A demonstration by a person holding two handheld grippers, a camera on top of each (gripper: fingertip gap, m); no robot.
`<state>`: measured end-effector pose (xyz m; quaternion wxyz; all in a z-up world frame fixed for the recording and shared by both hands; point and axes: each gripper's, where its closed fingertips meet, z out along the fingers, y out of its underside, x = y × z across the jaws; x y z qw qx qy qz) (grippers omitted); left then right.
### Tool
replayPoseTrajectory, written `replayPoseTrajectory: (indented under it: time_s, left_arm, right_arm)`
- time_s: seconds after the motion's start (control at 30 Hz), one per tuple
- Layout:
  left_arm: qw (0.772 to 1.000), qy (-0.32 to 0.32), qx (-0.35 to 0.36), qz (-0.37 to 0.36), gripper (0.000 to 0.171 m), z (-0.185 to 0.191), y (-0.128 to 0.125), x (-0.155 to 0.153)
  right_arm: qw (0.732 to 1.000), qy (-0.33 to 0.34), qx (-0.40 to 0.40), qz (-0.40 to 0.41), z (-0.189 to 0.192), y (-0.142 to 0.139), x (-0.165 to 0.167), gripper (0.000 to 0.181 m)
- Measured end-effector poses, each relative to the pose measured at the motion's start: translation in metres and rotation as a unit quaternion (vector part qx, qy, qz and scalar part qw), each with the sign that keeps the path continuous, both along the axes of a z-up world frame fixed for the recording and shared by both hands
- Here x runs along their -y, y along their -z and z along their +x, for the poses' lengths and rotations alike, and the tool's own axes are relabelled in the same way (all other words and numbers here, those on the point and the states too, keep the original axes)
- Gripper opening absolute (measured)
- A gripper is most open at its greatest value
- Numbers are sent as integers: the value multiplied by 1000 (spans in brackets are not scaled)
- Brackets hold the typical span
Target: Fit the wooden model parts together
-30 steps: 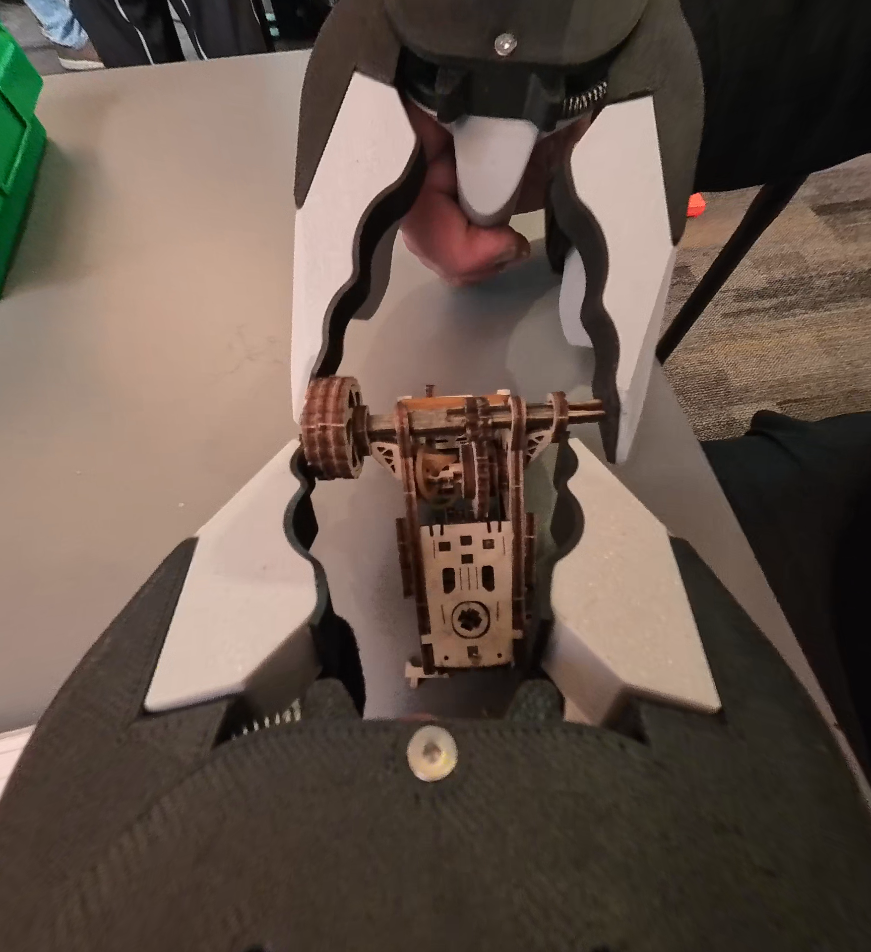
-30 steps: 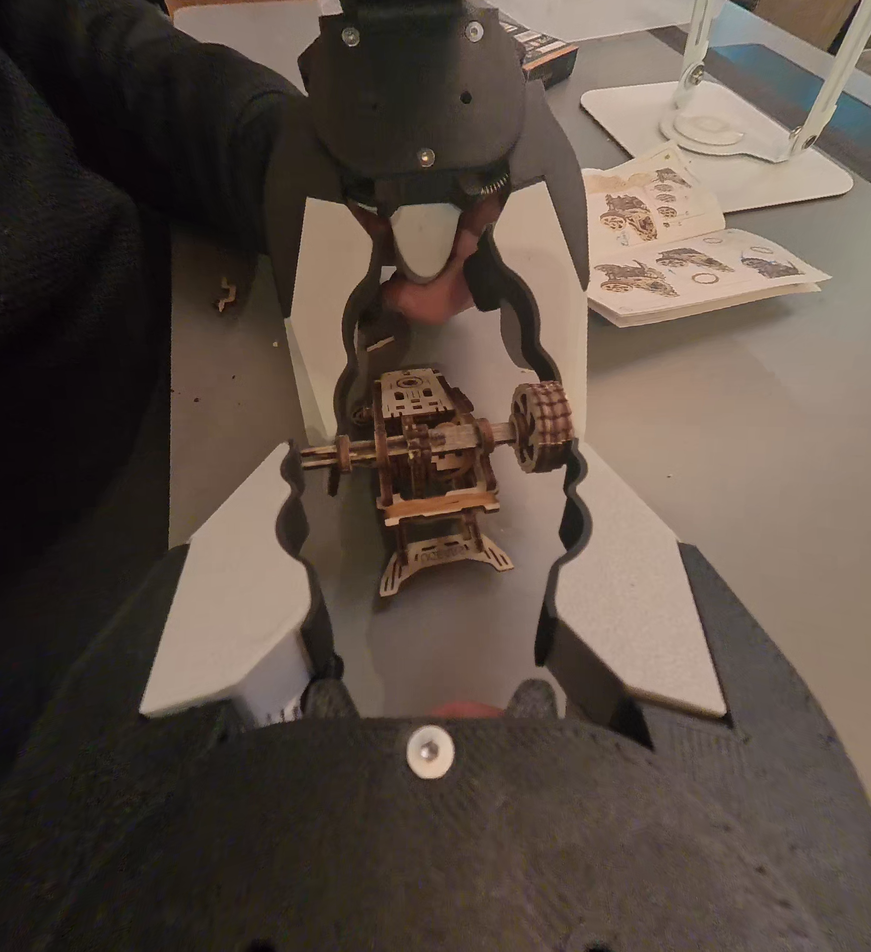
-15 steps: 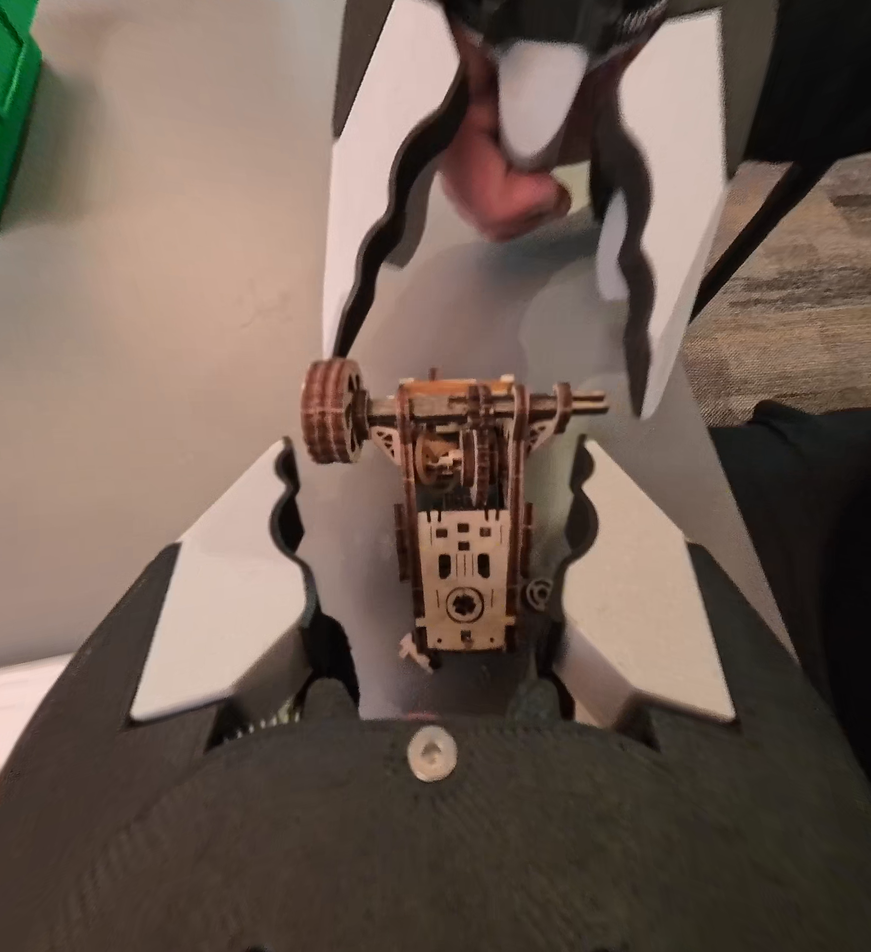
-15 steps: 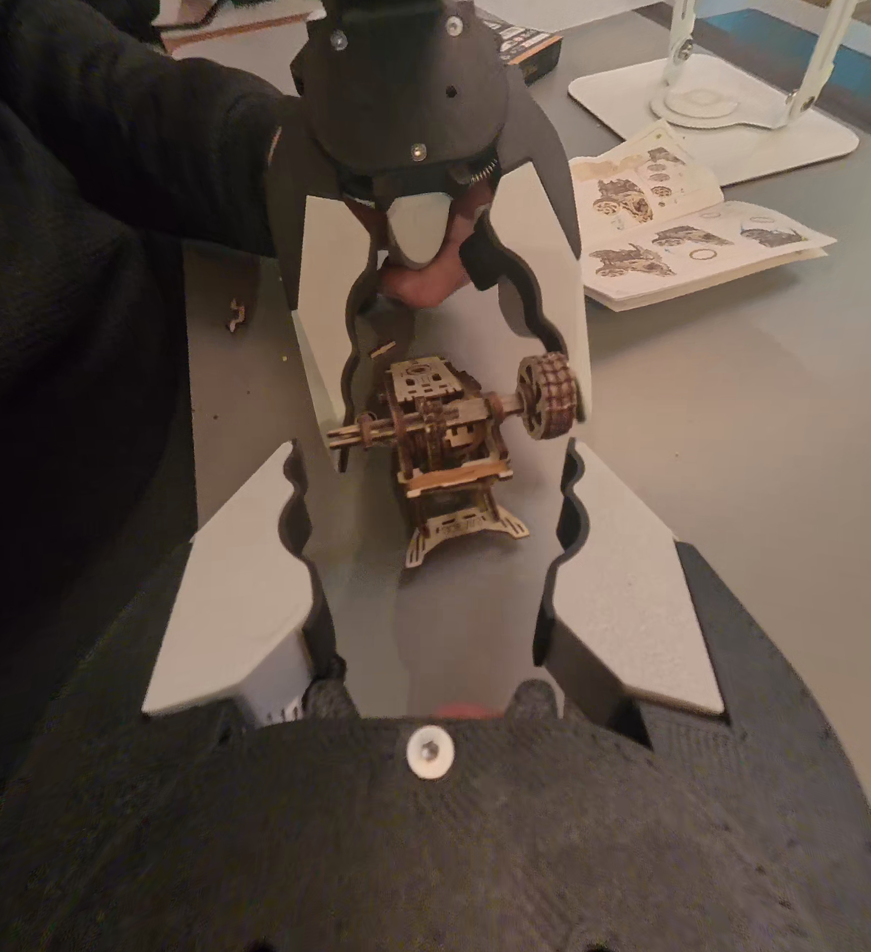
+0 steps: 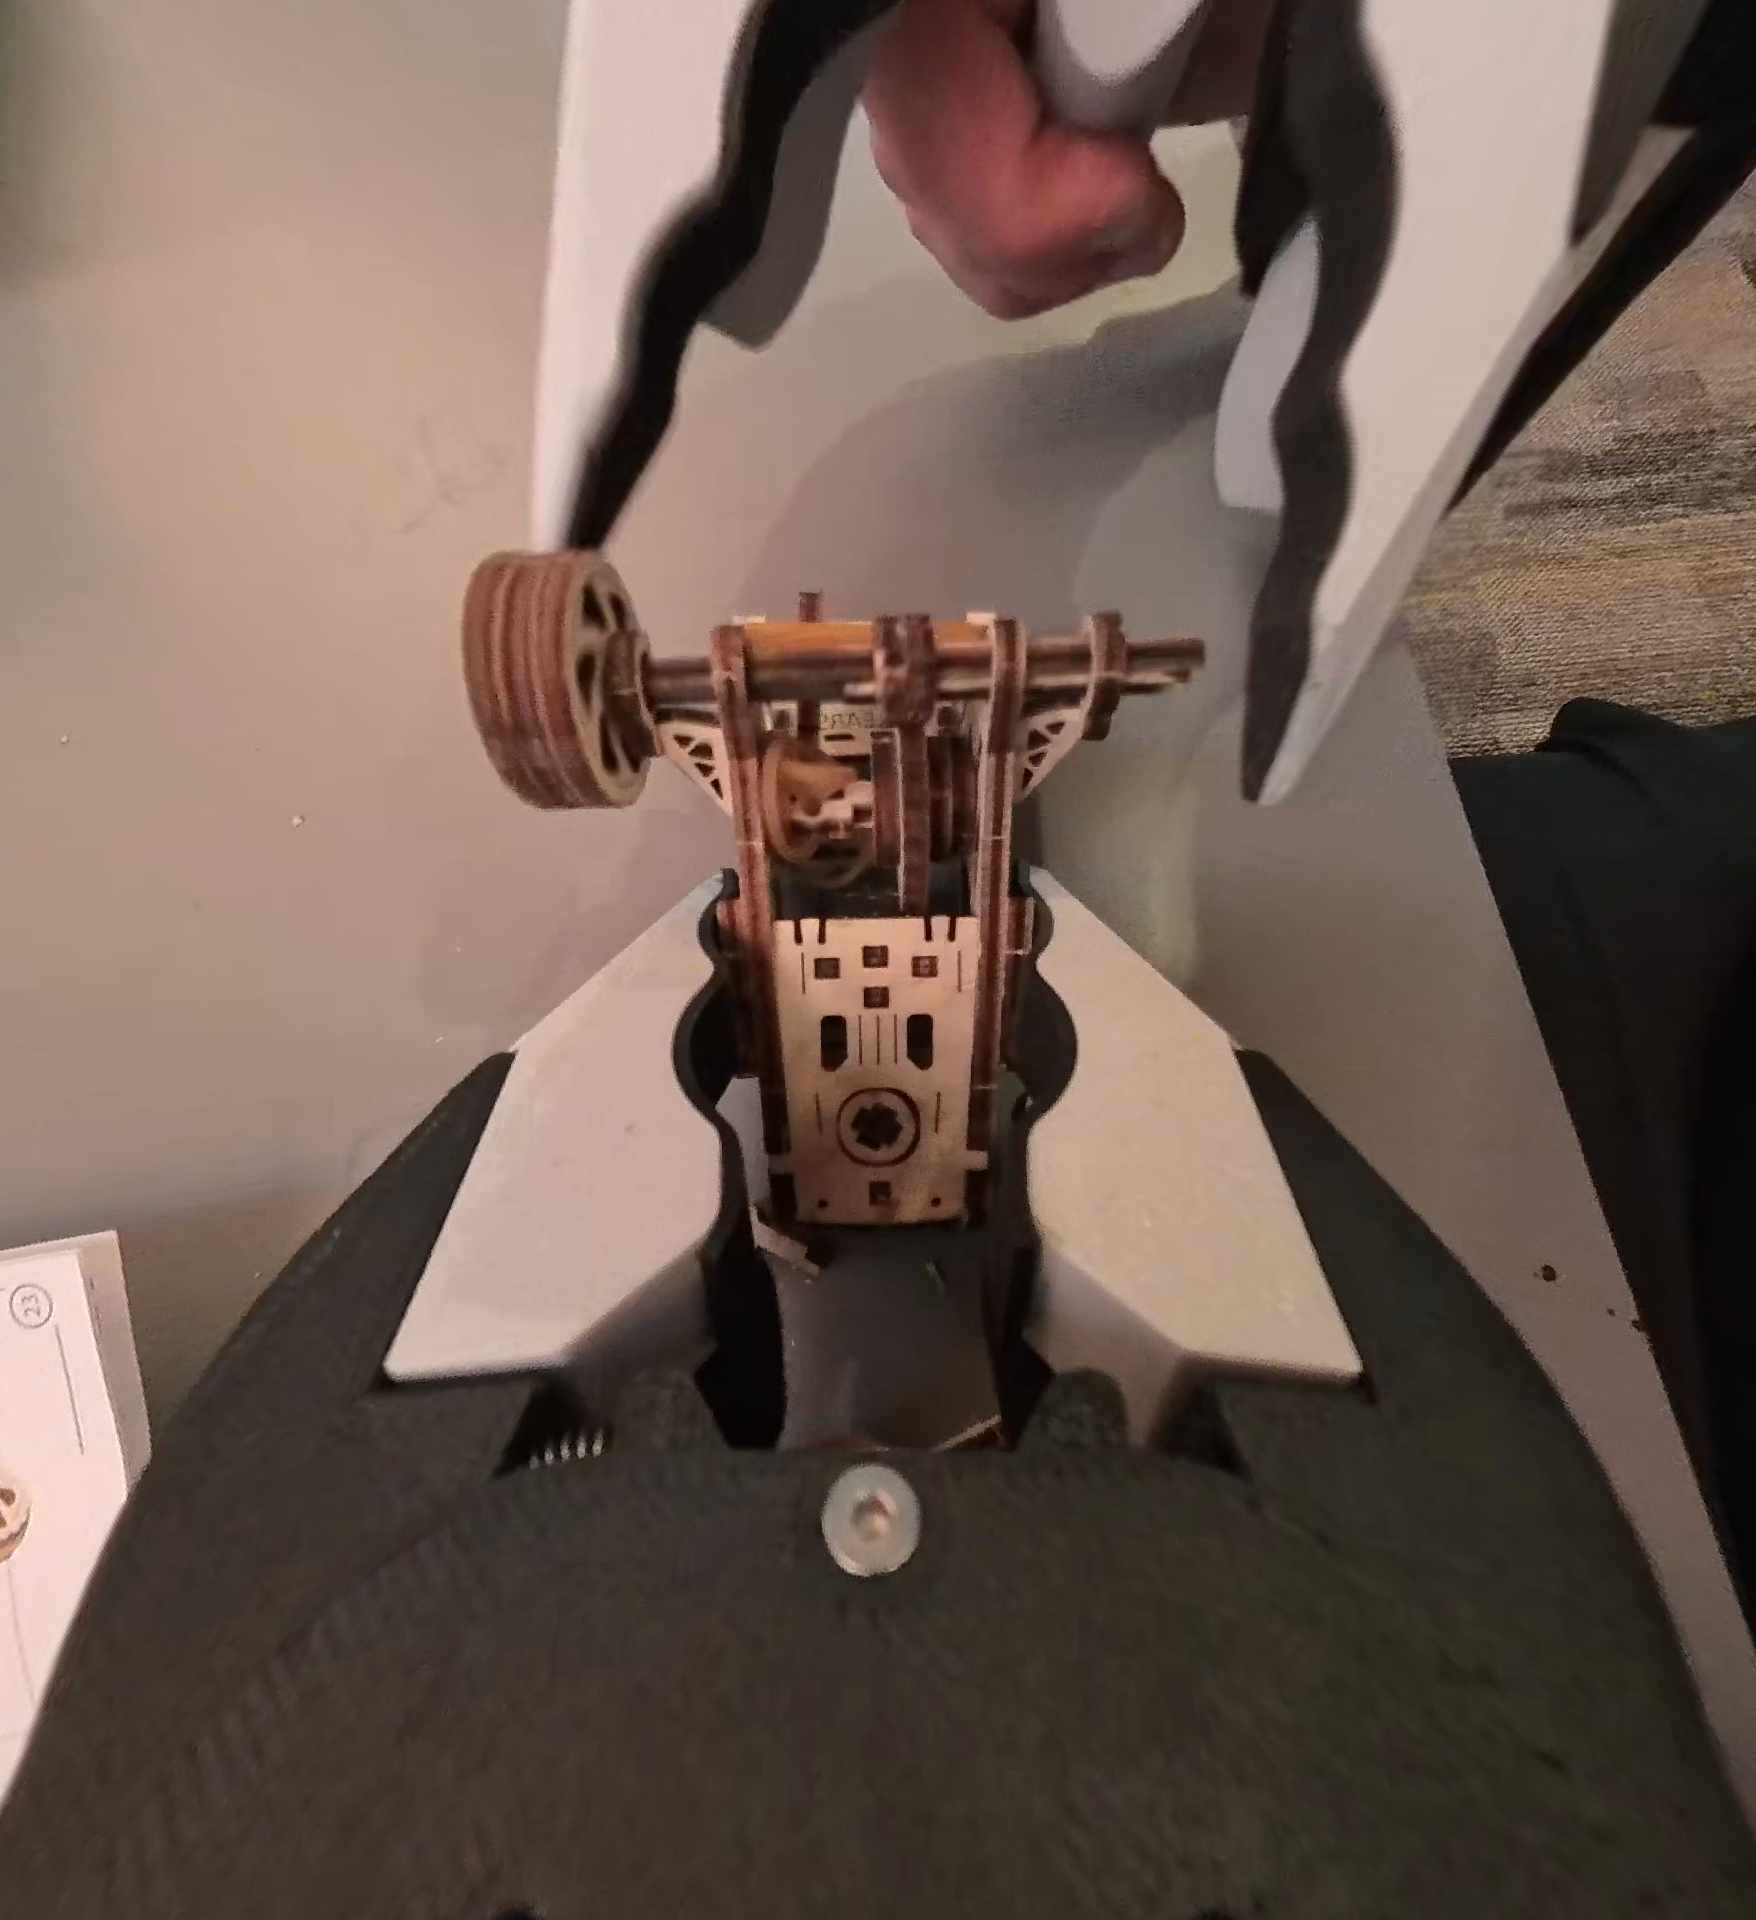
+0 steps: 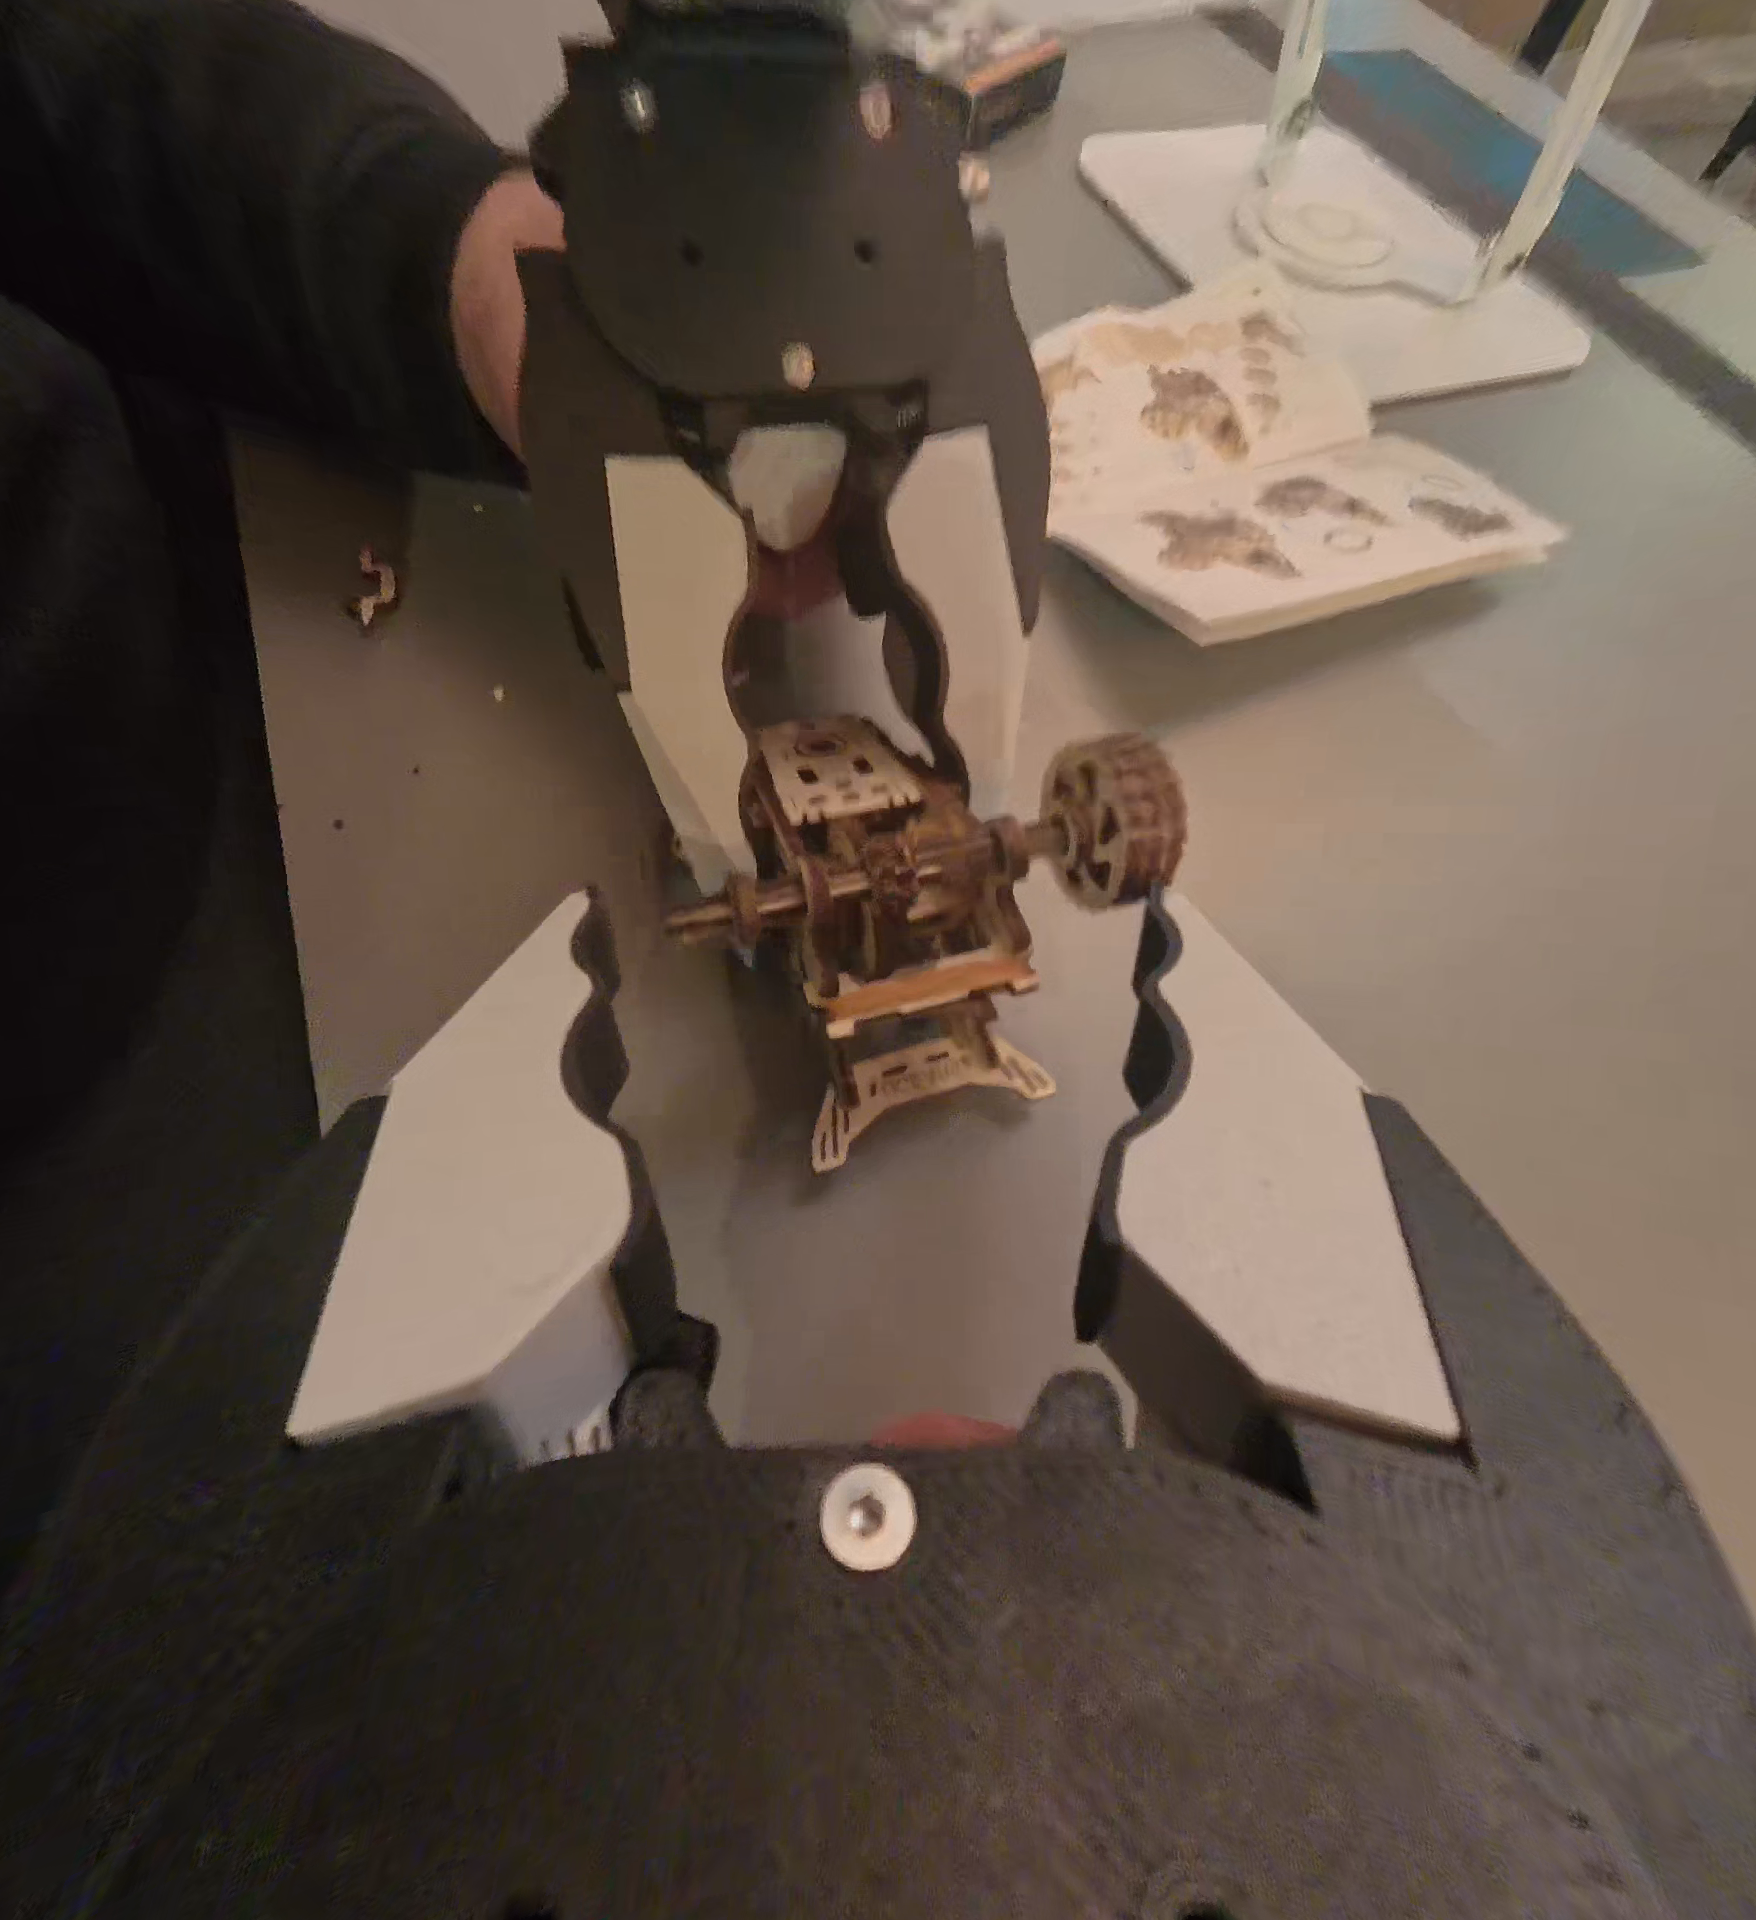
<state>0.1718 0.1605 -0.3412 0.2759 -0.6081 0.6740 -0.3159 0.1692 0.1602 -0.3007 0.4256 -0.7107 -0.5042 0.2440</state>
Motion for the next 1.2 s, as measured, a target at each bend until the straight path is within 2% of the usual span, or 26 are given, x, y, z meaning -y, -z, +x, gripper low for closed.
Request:
replayPoseTrajectory:
  time_s: [0.03, 0.1, 0.27, 0.33, 0.43, 0.5, 0.53, 0.7, 0.8, 0.87, 0.9, 1.03, 1.2]
  left_arm:
    - [1000, 1, 2, 3, 48, 1, 0, 0]
    - [1000, 1, 2, 4, 48, 3, 0, 1]
    - [1000, -2, 0, 4, 47, 4, 0, -1]
    - [1000, -1, -1, 6, 47, 5, 0, -1]
    - [1000, -6, 1, -3, 47, 5, 0, -3]
    - [1000, -6, 2, 6, 47, 5, -1, -4]
    - [1000, -4, 1, 7, 47, 6, 0, -3]
    - [1000, -5, 1, 5, 47, 5, 0, -4]
    - [1000, -7, -2, 3, 47, 4, 0, -5]
    - [1000, -8, 1, 5, 47, 3, 0, -6]
    - [1000, -7, 0, 6, 47, 3, 0, -6]
    - [1000, 1, 0, 6, 48, 3, 0, -7]
    - [1000, 21, -4, 5, 48, 2, 0, -9]
  right_arm:
    - [1000, -7, 12, -21, 1, 10, 4, 89]
    - [999, -10, 9, -36, -2, 16, 10, 92]
    - [997, 21, -66, -29, 2, -19, 0, 103]
    - [998, 12, -52, -25, -4, -20, 2, 105]
    - [1000, 20, -15, -19, -1, -6, 0, 107]
    - [996, 3, -4, -87, 0, 12, 9, 103]
    - [995, 4, -1, -102, 0, 16, 10, 111]
    - [999, 17, -36, 16, -5, -25, 1, 114]
    - [1000, 17, 10, 14, -4, -1, 1, 117]
    - [999, 3, 27, -42, 1, 19, 9, 103]
    - [998, 8, 19, -55, 2, 20, 9, 107]
    - [1000, 23, -8, 14, 6, -7, -1, 109]
    - [1000, -2, -10, 23, 1, -5, -6, 111]
